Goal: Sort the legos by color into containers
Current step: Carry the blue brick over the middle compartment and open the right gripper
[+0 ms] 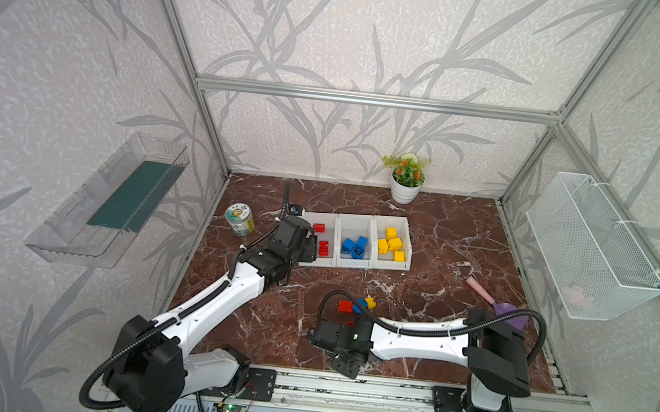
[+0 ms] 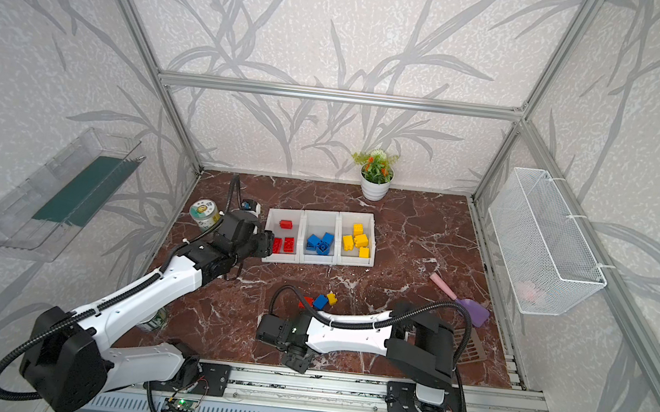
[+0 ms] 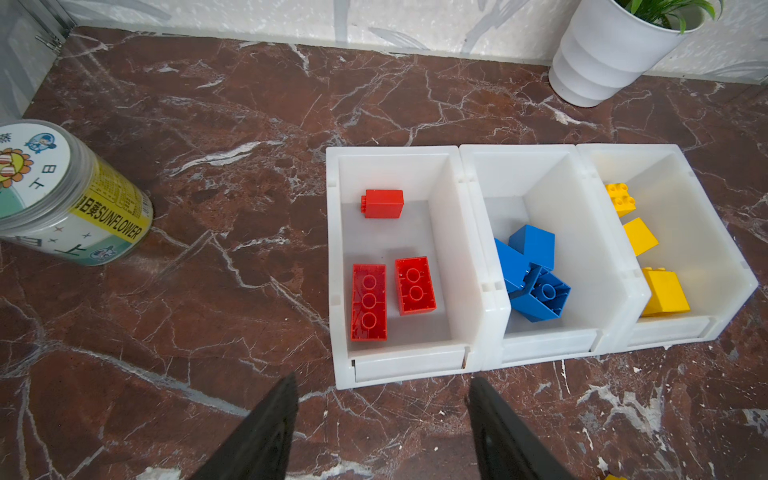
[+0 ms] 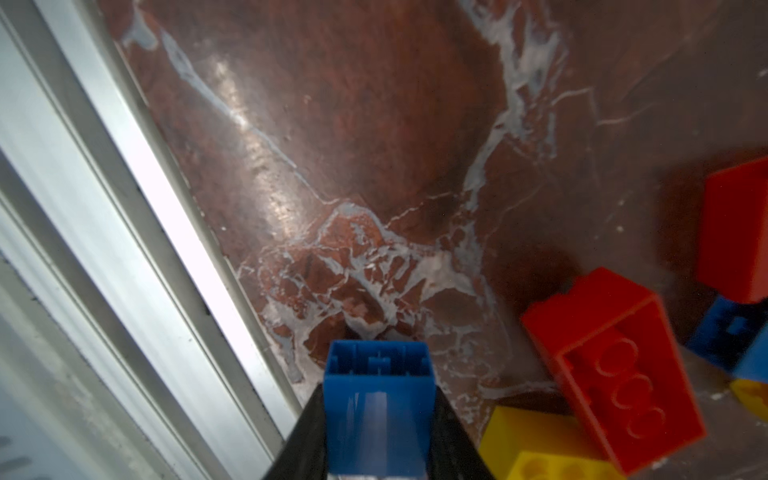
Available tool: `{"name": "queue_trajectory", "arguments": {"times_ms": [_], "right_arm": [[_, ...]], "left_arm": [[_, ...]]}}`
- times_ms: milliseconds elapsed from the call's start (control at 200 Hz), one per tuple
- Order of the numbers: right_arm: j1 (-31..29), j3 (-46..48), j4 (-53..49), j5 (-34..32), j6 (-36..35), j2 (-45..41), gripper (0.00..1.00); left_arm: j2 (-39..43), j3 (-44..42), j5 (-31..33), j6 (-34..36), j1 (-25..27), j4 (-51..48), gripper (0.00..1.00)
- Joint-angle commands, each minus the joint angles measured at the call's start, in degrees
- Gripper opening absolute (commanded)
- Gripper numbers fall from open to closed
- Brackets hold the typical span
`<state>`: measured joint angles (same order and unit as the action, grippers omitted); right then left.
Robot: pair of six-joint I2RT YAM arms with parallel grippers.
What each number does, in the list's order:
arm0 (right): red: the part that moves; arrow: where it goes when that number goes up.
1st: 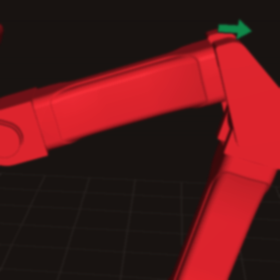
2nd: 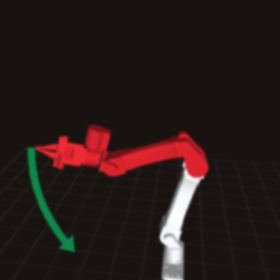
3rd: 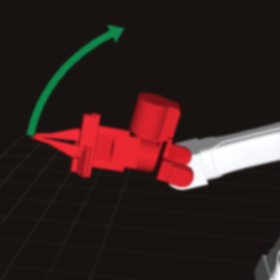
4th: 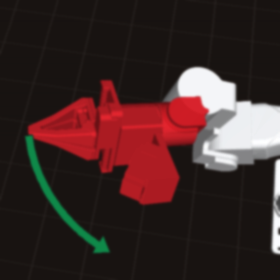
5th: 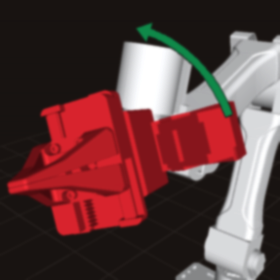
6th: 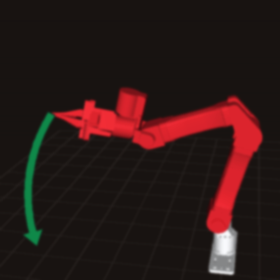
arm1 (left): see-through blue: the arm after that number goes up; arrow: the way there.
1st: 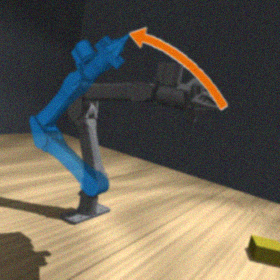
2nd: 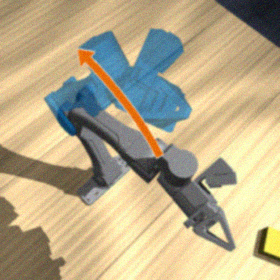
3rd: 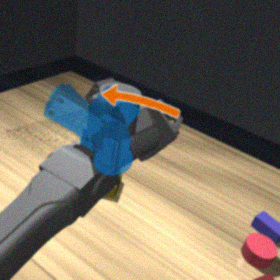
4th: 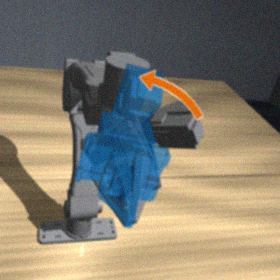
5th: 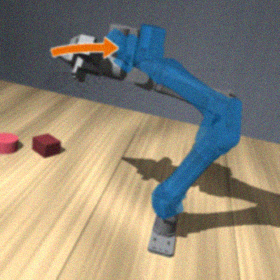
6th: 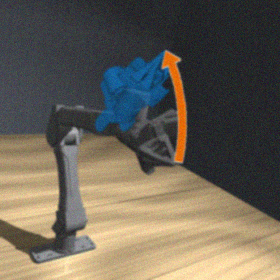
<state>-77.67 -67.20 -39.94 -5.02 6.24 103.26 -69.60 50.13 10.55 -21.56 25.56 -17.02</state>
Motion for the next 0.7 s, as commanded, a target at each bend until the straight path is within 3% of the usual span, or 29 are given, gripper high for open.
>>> {"name": "queue_trajectory", "arguments": {"times_ms": [0, 125, 275, 475, 695], "right_arm": [[4.5, -4.1, -4.5, -3.2, -3.4, -5.0, 0.27], [12.6, -9.1, -4.7, -4.4, -7.2, -8.4, 0.27], [22.6, -17.7, -2.2, -4.3, -10.2, -5.8, 0.27], [30.7, -32.3, -2.8, -4.5, -9.4, 8.2, 0.28], [34.4, -44.0, -4.4, -6.0, -5.9, 20.0, 0.28]], "left_arm": [[0.8, 0.6, 1.2, 0.3, -0.8, -1.2, 0.68], [0.9, 1.1, 1.0, 0.1, -1.6, -1.7, 0.68], [1.1, 0.2, -1.4, -0.5, -2.1, -1.0, 0.68], [1.4, -0.2, -2.3, 0.0, -4.2, -1.9, 0.68], [1.8, -1.6, -5.8, -0.9, -4.8, -1.4, 0.68]]}}
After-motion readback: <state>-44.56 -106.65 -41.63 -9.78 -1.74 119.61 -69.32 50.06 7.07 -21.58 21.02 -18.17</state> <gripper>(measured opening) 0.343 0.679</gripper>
